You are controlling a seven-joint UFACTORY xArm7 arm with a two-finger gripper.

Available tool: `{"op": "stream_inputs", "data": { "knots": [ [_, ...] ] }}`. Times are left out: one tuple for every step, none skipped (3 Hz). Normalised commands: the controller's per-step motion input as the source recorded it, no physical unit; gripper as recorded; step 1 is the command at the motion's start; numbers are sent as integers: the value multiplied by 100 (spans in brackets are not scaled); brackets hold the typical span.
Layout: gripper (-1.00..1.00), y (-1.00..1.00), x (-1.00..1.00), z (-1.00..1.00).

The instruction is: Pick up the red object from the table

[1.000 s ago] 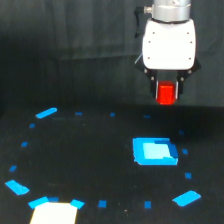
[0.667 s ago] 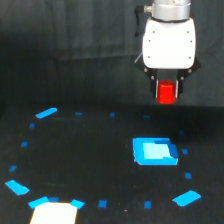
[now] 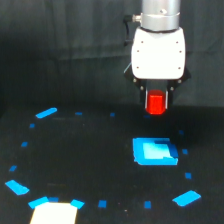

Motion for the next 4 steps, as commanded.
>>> {"op": "stream_inputs", "data": {
  "knots": [
    [-100,43,-32,72],
    [-94,35,-58,86],
    [-100,-17,17,-100],
    [-100,-22,33,-50]
  ]
}}
